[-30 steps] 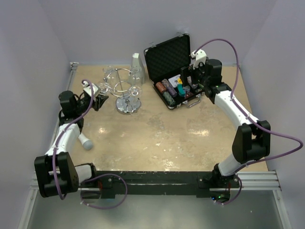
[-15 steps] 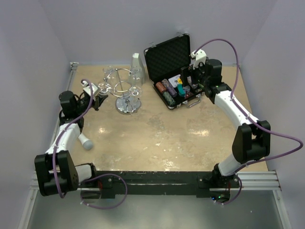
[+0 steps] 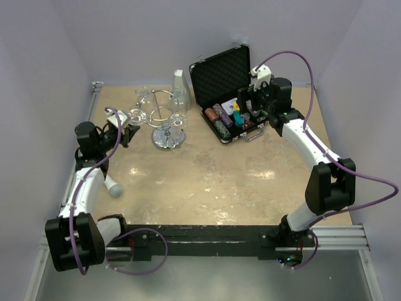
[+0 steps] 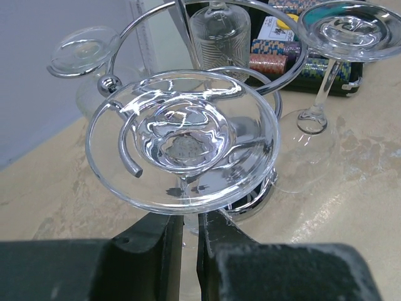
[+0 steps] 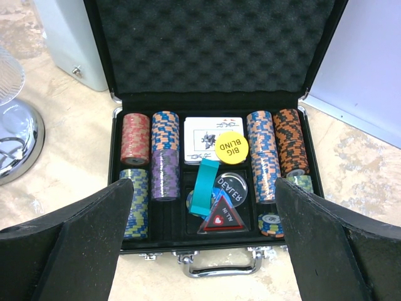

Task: Take the wine glass off the wine glass rack

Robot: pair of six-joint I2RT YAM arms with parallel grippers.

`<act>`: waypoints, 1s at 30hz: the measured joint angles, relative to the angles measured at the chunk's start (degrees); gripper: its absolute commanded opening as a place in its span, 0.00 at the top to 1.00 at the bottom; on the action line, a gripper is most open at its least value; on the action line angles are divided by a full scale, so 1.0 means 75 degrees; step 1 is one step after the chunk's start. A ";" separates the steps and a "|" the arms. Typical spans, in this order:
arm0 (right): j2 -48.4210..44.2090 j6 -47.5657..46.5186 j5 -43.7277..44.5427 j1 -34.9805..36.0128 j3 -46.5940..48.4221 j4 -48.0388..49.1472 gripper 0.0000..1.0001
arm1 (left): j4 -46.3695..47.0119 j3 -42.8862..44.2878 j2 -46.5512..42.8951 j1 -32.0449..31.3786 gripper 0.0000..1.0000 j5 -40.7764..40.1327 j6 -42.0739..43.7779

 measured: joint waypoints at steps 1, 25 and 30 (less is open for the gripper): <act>0.0000 0.0003 -0.0006 0.0000 0.0000 0.0000 0.02 | -0.0041 0.0000 -0.0003 0.0009 1.00 -0.0073 -0.0003; 0.0003 0.0093 -0.0076 0.0003 -0.0204 0.0096 0.02 | -0.0935 0.0207 -0.0216 0.0501 1.00 -0.0029 0.0172; 0.0003 0.0114 -0.0090 0.0003 -0.0242 0.0108 0.02 | -0.1090 0.0207 -0.0344 0.0507 1.00 -0.0061 0.0189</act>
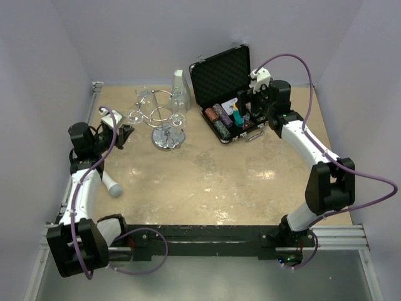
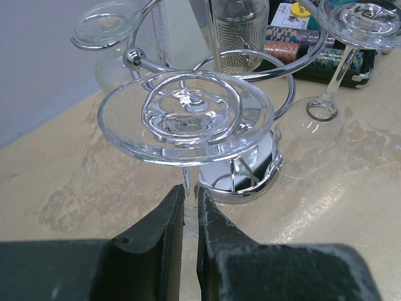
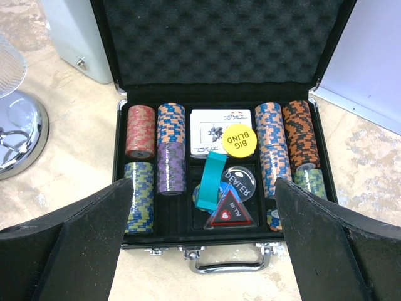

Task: Take the wine glass off the wine glass rack

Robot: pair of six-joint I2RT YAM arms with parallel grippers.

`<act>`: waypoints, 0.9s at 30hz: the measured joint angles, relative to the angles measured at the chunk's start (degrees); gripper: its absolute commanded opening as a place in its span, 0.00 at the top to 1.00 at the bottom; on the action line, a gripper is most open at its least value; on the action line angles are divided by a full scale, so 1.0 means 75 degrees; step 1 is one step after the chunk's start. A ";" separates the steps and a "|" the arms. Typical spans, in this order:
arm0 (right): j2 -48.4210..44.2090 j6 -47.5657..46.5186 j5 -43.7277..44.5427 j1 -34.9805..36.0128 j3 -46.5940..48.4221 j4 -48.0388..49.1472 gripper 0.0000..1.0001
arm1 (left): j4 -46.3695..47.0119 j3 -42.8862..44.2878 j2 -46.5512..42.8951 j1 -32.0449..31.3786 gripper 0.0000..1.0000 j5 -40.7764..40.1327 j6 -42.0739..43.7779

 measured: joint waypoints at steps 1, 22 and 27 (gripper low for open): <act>0.0000 0.0003 -0.0029 0.0000 0.0000 0.0003 0.02 | 0.0000 0.0000 -0.0006 0.0003 1.00 0.0003 -0.0009; 0.0000 0.0026 -0.0085 0.0006 0.0000 0.0038 0.02 | 0.1166 0.0038 0.0227 -0.0117 1.00 -0.0003 -0.1341; 0.0000 0.0026 -0.0087 0.0006 0.0000 0.0038 0.02 | 0.1352 0.0035 0.0000 -0.0114 1.00 -0.0172 -0.1571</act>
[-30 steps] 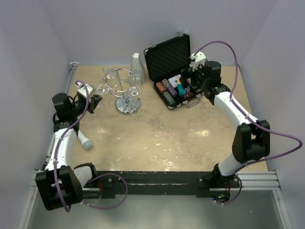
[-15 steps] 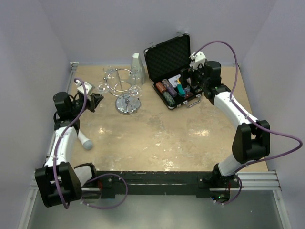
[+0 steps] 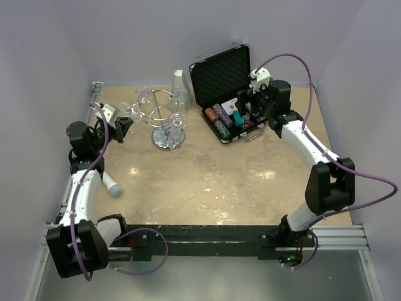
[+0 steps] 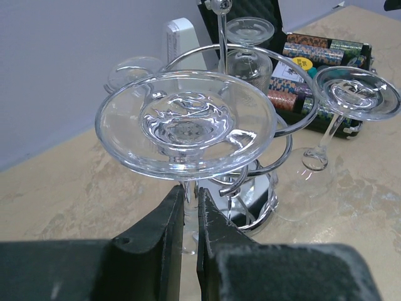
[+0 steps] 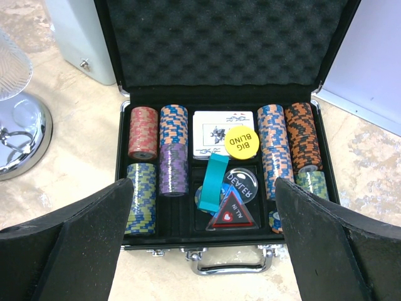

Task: Take the wine glass off the wine glass rack

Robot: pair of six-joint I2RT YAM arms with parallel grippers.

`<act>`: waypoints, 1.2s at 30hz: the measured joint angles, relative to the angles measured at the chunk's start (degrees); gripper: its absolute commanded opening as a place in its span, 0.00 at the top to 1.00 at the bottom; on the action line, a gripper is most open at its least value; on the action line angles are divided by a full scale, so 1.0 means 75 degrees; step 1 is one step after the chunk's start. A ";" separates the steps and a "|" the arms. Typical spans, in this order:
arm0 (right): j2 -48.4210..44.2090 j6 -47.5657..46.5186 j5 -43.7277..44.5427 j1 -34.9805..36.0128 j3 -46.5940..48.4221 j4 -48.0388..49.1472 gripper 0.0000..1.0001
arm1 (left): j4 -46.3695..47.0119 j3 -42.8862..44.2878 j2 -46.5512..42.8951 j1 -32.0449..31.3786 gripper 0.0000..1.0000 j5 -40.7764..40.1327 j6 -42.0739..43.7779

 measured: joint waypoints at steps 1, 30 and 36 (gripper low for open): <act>0.0000 0.0000 0.0003 0.0000 0.0000 0.0000 0.02 | -0.0006 0.0000 -0.0050 0.0000 1.00 -0.0029 -0.0015; -0.0979 -0.1198 -0.0463 0.0519 0.0003 0.0697 0.05 | -0.4721 0.3025 -0.0259 0.0994 1.00 -0.1311 -0.1696; -0.2512 -0.2521 -0.0918 0.1291 -0.0886 0.1553 0.02 | -0.6344 0.3567 0.0157 0.0994 1.00 -0.0670 -0.1883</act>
